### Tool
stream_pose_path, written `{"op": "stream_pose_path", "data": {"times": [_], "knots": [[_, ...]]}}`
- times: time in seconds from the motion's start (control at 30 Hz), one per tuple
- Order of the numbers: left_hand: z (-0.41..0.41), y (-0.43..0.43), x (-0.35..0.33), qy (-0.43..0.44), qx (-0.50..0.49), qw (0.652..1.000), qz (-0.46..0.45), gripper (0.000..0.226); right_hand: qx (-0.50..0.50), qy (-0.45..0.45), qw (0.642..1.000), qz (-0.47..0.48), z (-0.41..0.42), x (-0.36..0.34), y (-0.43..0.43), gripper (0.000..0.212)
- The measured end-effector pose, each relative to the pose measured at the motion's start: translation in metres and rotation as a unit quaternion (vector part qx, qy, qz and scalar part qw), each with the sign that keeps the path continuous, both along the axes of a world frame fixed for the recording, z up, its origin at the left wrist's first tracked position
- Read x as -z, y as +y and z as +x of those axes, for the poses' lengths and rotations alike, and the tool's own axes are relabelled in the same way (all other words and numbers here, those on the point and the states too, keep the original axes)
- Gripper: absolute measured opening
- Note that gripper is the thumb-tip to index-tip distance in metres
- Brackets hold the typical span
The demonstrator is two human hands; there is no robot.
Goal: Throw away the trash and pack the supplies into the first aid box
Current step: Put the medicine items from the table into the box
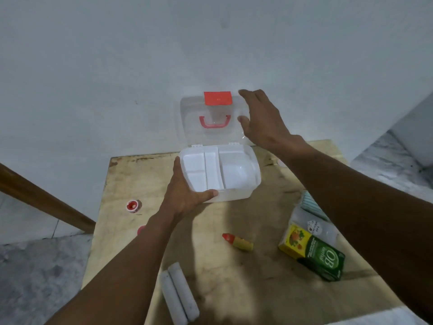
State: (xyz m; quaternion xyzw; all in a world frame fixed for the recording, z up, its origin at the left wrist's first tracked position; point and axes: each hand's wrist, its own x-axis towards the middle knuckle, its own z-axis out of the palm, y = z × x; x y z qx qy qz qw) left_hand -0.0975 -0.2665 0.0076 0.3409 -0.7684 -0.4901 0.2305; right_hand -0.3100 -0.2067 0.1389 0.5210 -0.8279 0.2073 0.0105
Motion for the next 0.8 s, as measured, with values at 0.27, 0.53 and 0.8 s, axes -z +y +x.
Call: {"op": "stream_pose_path", "data": {"times": [0.27, 0.53, 0.8], "knots": [[0.002, 0.009, -0.006, -0.012, -0.004, 1.000, 0.004, 0.103, 0.070, -0.058, 0.996, 0.020, 0.038, 0.063, 0.114, 0.050], [0.002, 0.011, -0.001, -0.029, -0.026, 0.999, 0.012, 0.109, 0.128, -0.091, 0.972, 0.175, 0.052, 0.108, 0.221, 0.068], [0.002, 0.008, 0.004, -0.053, -0.042, 0.998, 0.019, 0.116, 0.133, -0.025, 0.950, 0.282, 0.046, 0.125, 0.271, 0.088]]}}
